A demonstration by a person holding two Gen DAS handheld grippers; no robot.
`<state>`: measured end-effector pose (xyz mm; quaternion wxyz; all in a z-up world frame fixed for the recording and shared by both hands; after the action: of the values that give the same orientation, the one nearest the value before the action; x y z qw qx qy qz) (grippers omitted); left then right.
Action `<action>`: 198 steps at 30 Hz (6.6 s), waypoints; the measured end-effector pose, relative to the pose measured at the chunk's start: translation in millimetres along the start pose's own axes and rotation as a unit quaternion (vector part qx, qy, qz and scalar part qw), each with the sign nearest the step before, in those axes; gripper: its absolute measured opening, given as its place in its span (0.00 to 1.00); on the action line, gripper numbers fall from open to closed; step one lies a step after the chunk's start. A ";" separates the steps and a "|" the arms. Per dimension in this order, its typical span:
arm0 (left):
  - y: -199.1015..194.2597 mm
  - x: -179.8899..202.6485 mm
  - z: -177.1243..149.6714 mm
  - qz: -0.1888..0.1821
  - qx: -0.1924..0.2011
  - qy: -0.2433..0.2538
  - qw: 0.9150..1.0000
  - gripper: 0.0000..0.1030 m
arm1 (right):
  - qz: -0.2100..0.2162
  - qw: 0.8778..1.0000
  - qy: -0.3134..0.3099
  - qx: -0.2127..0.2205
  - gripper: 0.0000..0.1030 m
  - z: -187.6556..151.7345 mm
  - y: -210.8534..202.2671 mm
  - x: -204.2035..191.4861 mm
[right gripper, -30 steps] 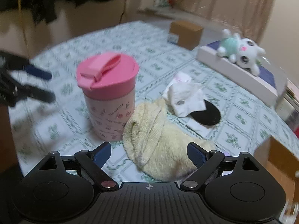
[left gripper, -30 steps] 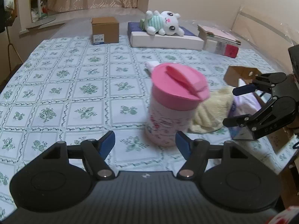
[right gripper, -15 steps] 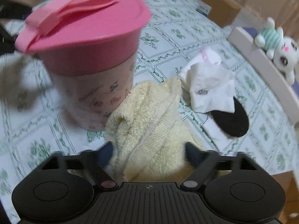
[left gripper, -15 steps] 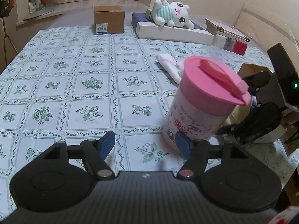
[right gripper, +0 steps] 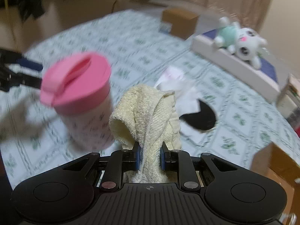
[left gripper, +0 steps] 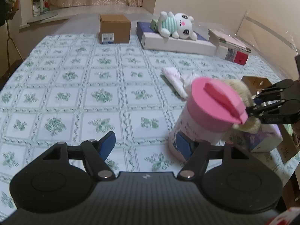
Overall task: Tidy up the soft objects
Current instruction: 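Lift the towel with the right gripper while the left gripper grasps the white sock, then carry the towel and white sock toward the cardboard box with both grippers, then lower the towel and sock into the box and open both grippers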
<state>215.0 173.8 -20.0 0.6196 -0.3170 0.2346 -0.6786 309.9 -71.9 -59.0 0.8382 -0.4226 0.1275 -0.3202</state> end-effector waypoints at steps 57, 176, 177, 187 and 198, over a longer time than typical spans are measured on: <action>200.8 140.4 155.5 -0.144 -0.179 0.257 0.939 0.04 | -0.036 0.968 0.217 0.123 0.19 3.8 -40.3 126.4; 82.3 428.3 199.0 -0.155 0.049 0.232 0.959 0.04 | -0.136 0.921 0.319 0.175 0.19 -124.9 -220.5 240.1; 86.8 428.7 196.1 -0.158 0.043 0.234 0.958 0.04 | -0.136 0.921 0.320 0.174 0.19 -124.2 -218.1 242.5; 144.7 428.6 138.8 -0.185 -0.053 0.253 0.948 0.04 | -0.124 0.918 0.345 0.149 0.19 -145.2 -182.7 254.0; 193.0 423.9 103.9 -0.165 -0.104 0.269 0.943 0.07 | -0.115 0.921 0.354 0.115 0.19 -158.5 -143.9 265.1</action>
<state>410.4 -261.6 -26.5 0.3763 -0.2196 0.4063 -0.8032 373.4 -405.2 -26.9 0.7385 -0.1939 0.3284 -0.5559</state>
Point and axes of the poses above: each gripper's, at about its wrist camera, not at the fingertips, and y roughly the way its jaws point, x to its right, z to its top, the point moved 3 cm from there along y, roughly the way its jaws point
